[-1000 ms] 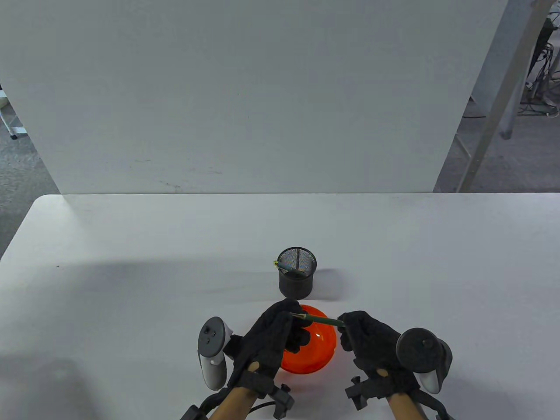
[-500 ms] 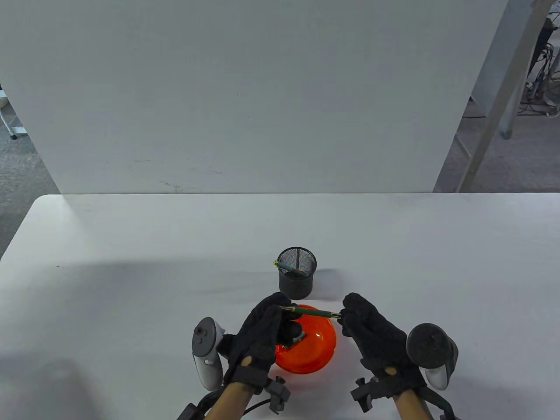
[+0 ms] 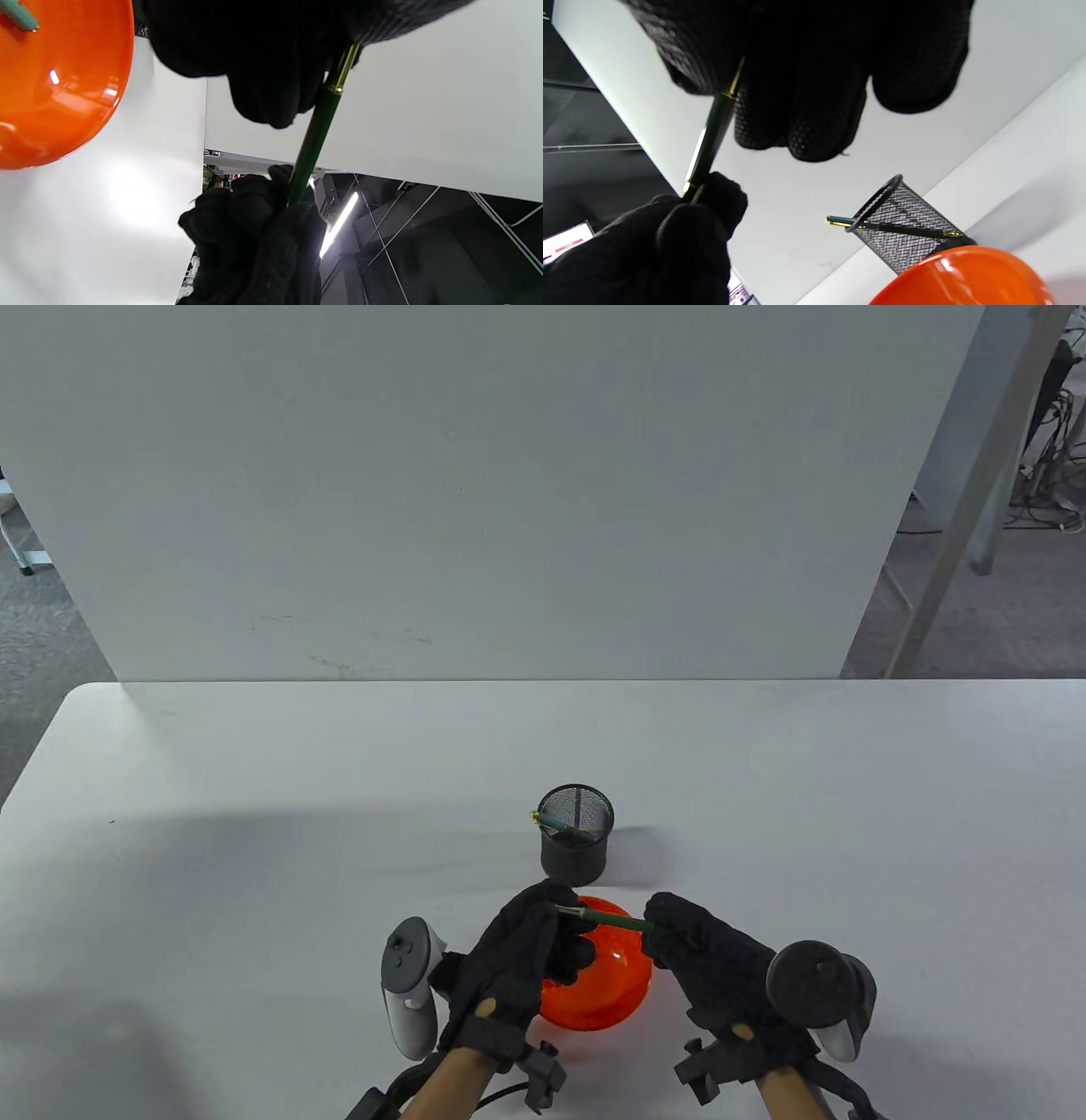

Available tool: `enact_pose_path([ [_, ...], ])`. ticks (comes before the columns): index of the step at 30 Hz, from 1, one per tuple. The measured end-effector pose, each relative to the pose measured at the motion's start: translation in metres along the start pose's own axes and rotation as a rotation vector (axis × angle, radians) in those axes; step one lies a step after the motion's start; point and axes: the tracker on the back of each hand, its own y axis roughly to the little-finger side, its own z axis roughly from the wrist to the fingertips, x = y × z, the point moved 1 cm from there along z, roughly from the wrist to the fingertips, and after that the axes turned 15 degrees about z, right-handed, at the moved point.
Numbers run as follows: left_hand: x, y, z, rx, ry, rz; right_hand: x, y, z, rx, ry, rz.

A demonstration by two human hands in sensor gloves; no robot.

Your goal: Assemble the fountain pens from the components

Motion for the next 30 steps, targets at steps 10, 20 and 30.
enact_pose_path([
  [10, 0.0065, 0.0027, 0.0015, -0.011, 0.043, -0.015, 0.0062, 0.0065, -0.0001, -0.035, 0.043, 0.023],
  [20, 0.0054, 0.0001, 0.0008, -0.002, 0.042, -0.021, 0.0062, 0.006, -0.0002, -0.035, 0.066, 0.021],
  [30, -0.0013, 0.0027, -0.0007, -0.017, -0.016, -0.05, 0.0042, 0.0074, 0.0001, -0.038, -0.004, 0.095],
])
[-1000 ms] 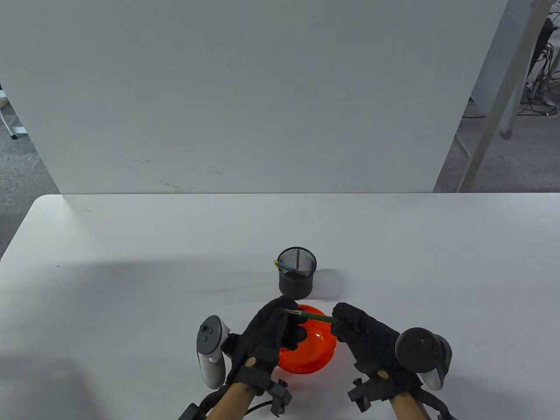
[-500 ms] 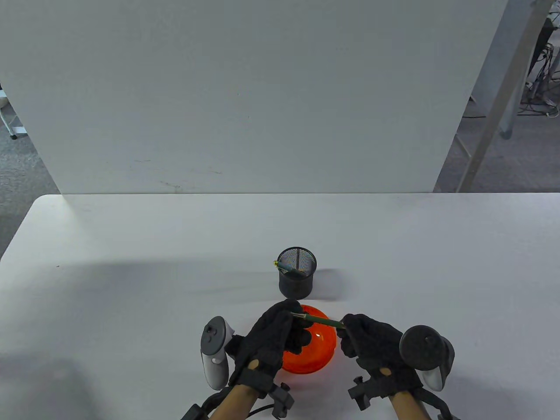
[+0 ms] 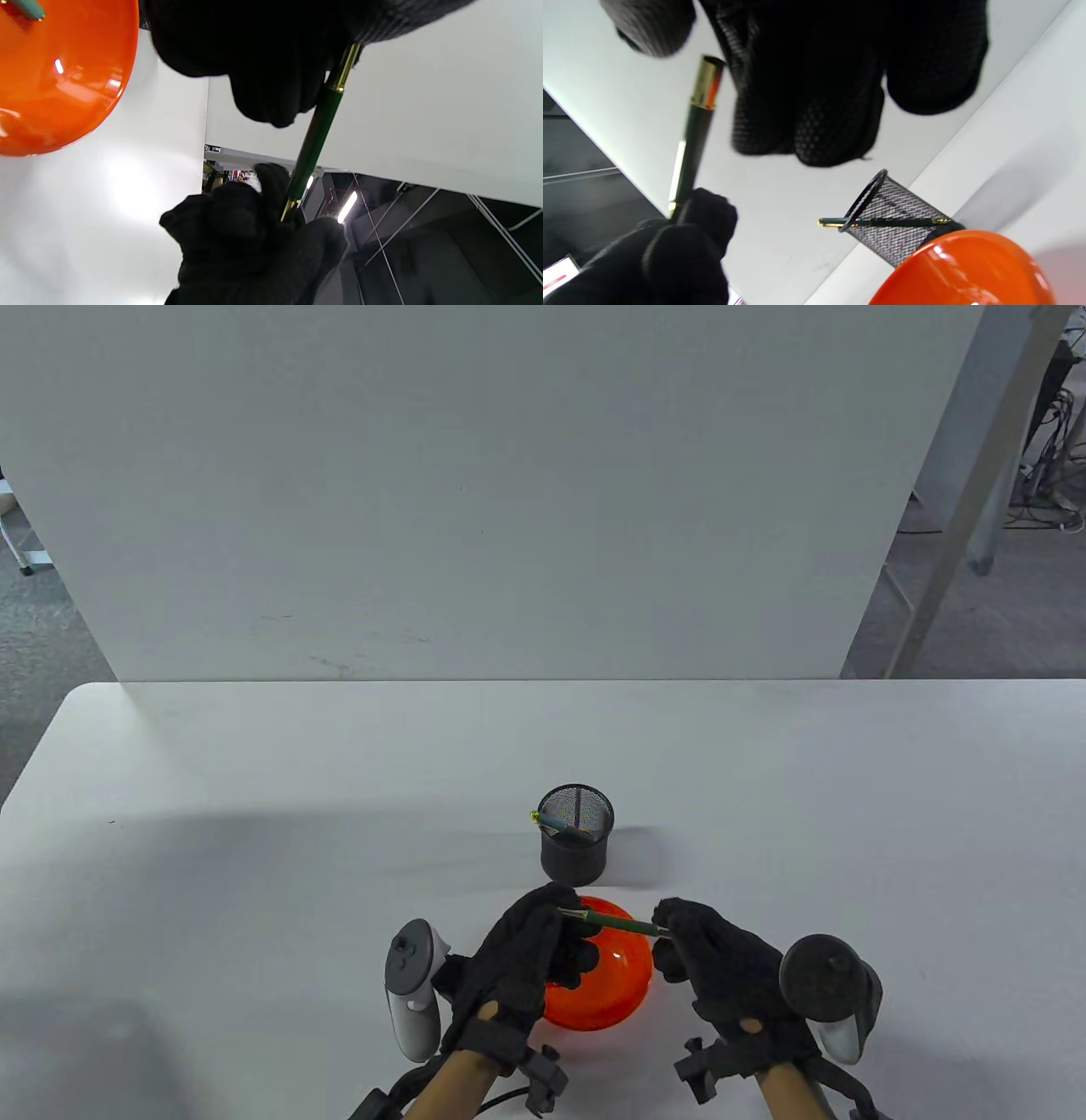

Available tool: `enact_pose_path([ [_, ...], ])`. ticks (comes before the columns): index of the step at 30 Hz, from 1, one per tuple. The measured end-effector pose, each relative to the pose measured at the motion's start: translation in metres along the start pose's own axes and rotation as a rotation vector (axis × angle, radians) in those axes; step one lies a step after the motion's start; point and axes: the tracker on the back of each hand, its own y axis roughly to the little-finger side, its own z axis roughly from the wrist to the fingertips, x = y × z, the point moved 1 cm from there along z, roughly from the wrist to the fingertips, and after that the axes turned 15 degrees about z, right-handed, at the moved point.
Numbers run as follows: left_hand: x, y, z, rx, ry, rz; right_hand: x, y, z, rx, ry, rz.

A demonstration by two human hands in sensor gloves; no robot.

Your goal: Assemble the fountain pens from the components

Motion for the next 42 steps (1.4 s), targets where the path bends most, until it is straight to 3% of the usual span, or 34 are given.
enact_pose_path([
  [7, -0.001, 0.003, 0.001, -0.013, 0.0, 0.0, 0.0, -0.01, -0.001, 0.076, 0.011, -0.071],
  [27, 0.008, -0.006, 0.0, 0.039, 0.047, 0.09, 0.004, 0.0, -0.004, -0.043, 0.144, -0.061],
  [29, 0.006, -0.006, -0.001, 0.039, 0.023, 0.091, 0.003, 0.001, -0.003, -0.035, 0.131, -0.034],
  [32, 0.002, -0.002, 0.0, 0.003, -0.004, 0.066, -0.004, 0.003, 0.002, -0.024, -0.076, 0.085],
  [37, 0.002, 0.001, 0.0, -0.012, 0.0, 0.055, -0.007, -0.003, 0.001, 0.001, -0.029, -0.066],
  [42, 0.005, -0.01, -0.001, 0.07, 0.002, 0.178, -0.002, 0.004, 0.003, -0.082, -0.02, 0.0],
])
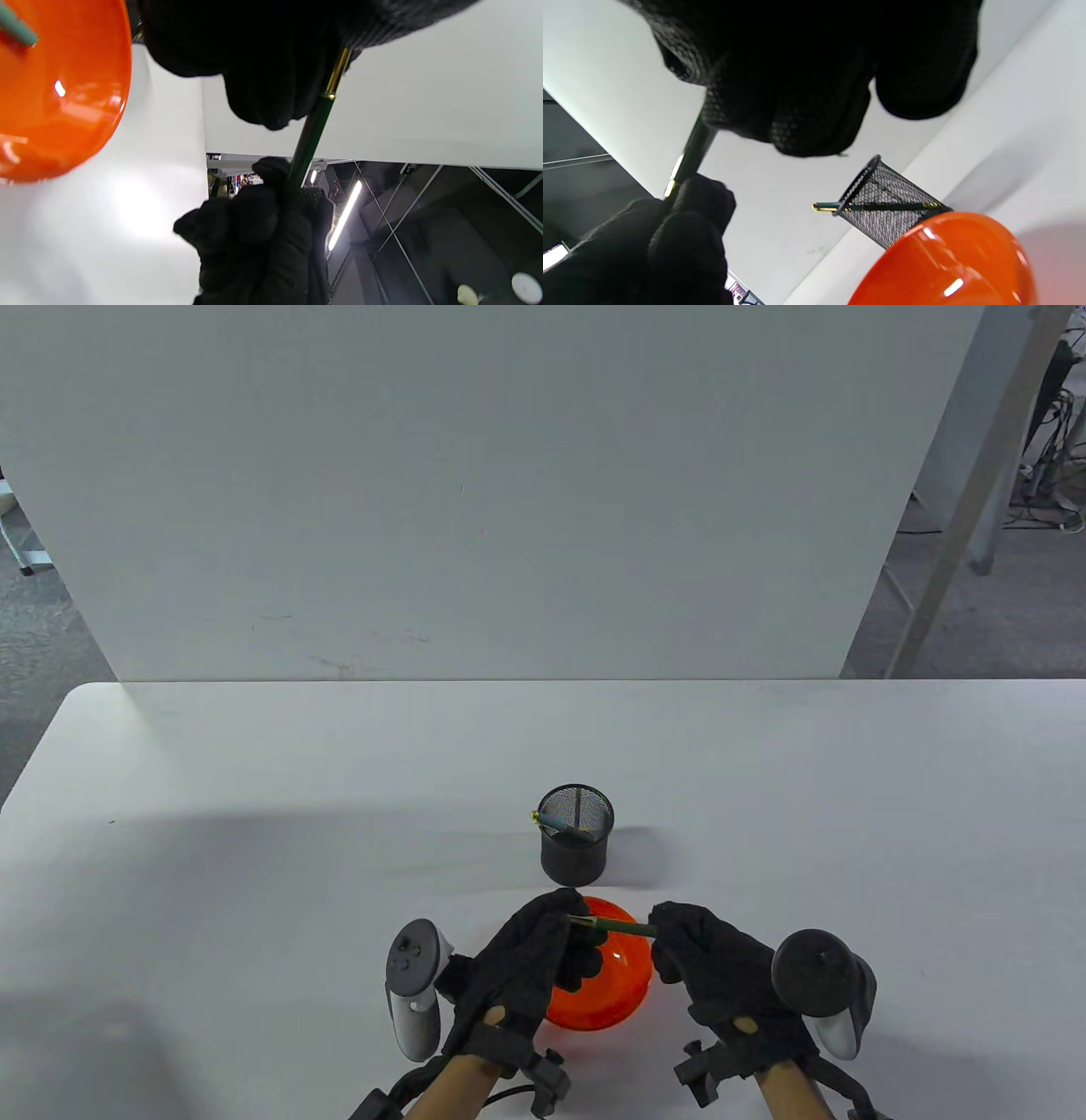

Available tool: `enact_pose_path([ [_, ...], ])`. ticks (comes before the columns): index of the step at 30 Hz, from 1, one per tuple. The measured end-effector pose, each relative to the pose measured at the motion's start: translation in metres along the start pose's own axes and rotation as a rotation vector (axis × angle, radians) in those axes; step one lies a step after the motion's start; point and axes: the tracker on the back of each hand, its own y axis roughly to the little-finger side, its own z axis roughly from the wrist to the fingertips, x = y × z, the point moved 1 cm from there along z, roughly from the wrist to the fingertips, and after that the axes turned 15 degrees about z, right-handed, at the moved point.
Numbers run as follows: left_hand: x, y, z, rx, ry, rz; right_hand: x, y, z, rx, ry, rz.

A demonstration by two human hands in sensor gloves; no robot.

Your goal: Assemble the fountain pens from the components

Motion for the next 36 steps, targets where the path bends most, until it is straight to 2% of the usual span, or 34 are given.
enact_pose_path([
  [3, -0.002, -0.005, 0.0, 0.026, -0.02, 0.106, 0.0, 0.008, 0.001, -0.071, -0.03, 0.049],
  [6, -0.002, -0.004, -0.001, 0.027, -0.032, 0.108, -0.004, 0.012, 0.002, -0.109, -0.009, 0.135],
  [9, -0.005, -0.003, 0.0, 0.023, -0.03, 0.091, -0.003, 0.014, 0.003, -0.126, -0.055, 0.227],
  [13, -0.002, -0.002, -0.001, 0.018, -0.028, 0.016, -0.002, 0.017, 0.003, -0.144, -0.035, 0.259],
  [16, -0.003, -0.013, -0.002, 0.102, -0.035, 0.169, -0.001, 0.021, 0.003, -0.218, -0.042, 0.35],
  [20, -0.004, -0.028, -0.003, 0.18, -0.051, 0.306, 0.002, 0.023, 0.003, -0.222, -0.046, 0.418],
  [21, -0.006, -0.031, -0.002, 0.194, -0.048, 0.337, 0.004, 0.021, 0.004, -0.205, -0.035, 0.411],
  [25, -0.024, -0.036, -0.004, 0.214, -0.182, 0.479, 0.023, 0.023, 0.003, -0.178, 0.094, 0.404],
  [26, -0.026, -0.042, -0.004, 0.234, -0.16, 0.587, 0.027, 0.025, 0.002, -0.172, 0.123, 0.433],
  [27, -0.024, -0.047, -0.003, 0.199, -0.098, 0.788, 0.031, 0.028, 0.003, -0.148, 0.145, 0.489],
  [28, -0.021, -0.05, -0.002, 0.194, -0.058, 0.911, 0.033, 0.029, 0.003, -0.147, 0.159, 0.531],
  [30, -0.004, -0.057, 0.007, 0.212, 0.054, 1.212, 0.036, 0.032, 0.005, -0.132, 0.169, 0.631],
  [33, 0.022, -0.057, 0.023, 0.177, 0.225, 1.449, 0.038, 0.031, 0.005, -0.113, 0.187, 0.656],
  [36, 0.05, -0.047, 0.043, 0.149, 0.378, 1.757, 0.039, 0.029, 0.006, -0.095, 0.179, 0.685],
])
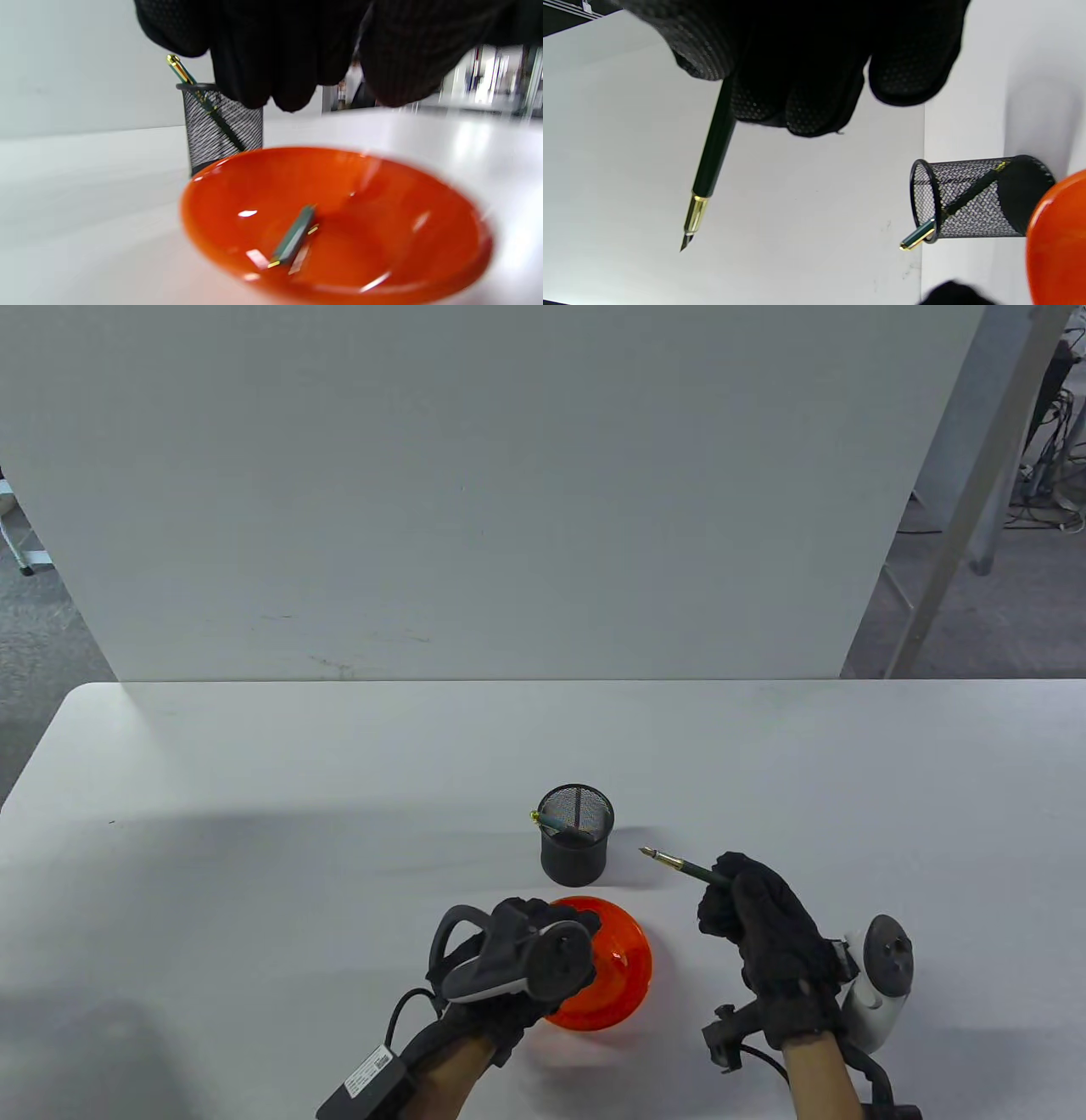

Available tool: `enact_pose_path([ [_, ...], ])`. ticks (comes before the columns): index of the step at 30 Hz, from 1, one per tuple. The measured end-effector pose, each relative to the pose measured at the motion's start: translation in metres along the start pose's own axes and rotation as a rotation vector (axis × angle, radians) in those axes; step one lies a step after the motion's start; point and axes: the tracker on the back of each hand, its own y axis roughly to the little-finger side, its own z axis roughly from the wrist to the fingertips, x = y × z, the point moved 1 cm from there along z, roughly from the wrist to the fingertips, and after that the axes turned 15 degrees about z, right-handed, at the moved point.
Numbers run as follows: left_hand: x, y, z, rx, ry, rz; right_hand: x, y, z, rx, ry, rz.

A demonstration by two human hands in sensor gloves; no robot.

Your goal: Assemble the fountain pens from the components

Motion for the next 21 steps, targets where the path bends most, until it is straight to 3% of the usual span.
enact_pose_path([
  [5, 0.013, -0.018, 0.031, 0.012, 0.187, 0.189, -0.001, -0.003, 0.0, 0.015, -0.011, 0.029],
  [9, 0.02, -0.031, 0.04, -0.001, 0.197, 0.311, -0.002, -0.005, 0.0, 0.027, -0.018, 0.045],
  [16, 0.034, -0.041, 0.046, 0.002, 0.317, 0.321, -0.003, -0.008, -0.001, 0.046, -0.041, 0.087],
  [21, 0.036, -0.049, 0.043, 0.009, 0.314, 0.371, -0.005, -0.011, -0.002, 0.06, -0.042, 0.091],
])
